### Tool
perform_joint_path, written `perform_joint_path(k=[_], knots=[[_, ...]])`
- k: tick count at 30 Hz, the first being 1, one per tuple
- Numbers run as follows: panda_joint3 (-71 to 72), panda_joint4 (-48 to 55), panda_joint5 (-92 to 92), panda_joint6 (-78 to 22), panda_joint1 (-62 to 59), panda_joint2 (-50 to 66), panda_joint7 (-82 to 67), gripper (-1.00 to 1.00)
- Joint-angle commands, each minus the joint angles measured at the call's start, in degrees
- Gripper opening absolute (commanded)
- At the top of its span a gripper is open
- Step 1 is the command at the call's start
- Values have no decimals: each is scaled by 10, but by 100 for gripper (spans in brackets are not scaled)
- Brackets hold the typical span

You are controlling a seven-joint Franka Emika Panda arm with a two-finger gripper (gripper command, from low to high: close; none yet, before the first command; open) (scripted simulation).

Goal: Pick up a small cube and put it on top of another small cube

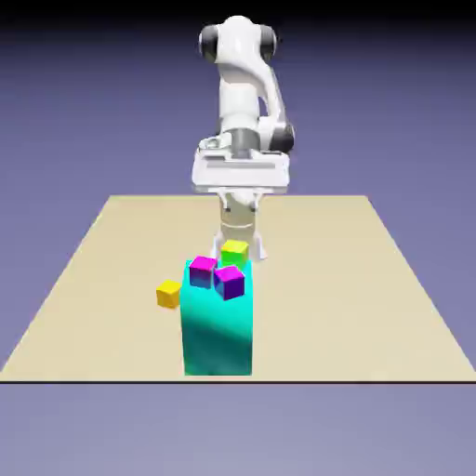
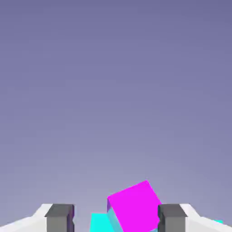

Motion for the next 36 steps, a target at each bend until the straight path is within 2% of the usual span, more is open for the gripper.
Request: perform_joint_path(k=[1, 12, 20, 33, 34, 36], knots=[[-21, -2, -12, 0, -8, 16, -1, 0], [-249, -24, -147, 1, -99, 192, -9, 0], [-392, -141, -329, 24, -89, 226, 145, 0], [-150, -91, -256, 221, -284, 473, 127, 0], [-150, -91, -256, 221, -284, 473, 127, -100], [-170, -95, -263, 204, -268, 452, 129, -100]])
